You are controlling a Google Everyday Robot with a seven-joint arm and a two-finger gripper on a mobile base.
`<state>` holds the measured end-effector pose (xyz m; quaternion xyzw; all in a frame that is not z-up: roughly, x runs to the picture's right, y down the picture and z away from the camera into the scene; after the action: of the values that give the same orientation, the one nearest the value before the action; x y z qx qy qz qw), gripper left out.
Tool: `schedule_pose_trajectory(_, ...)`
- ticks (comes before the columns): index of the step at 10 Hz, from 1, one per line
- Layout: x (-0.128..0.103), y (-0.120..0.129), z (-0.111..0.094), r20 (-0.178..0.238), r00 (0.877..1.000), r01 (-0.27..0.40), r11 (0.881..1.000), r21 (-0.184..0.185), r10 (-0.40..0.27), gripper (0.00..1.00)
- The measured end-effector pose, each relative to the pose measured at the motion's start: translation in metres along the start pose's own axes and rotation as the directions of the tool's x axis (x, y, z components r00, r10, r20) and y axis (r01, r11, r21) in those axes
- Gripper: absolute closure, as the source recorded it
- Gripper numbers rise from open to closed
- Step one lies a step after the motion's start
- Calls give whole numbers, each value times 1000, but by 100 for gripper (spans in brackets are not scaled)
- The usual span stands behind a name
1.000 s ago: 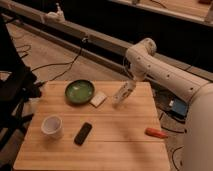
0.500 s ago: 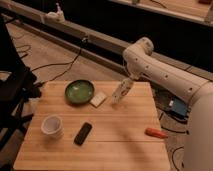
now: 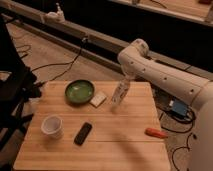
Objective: Stand the bottle upright
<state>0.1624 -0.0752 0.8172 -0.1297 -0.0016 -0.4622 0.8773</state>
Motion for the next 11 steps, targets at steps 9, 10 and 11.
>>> schedule_pose_trajectory(9, 14, -21, 14, -26, 979, 204, 960, 193, -202, 100)
schedule_pose_trajectory(10, 10, -26, 10, -25, 971, 236, 946, 224, -237, 100)
schedule_pose_trajectory(11, 8, -30, 7, -28, 966, 257, 935, 245, -259, 100)
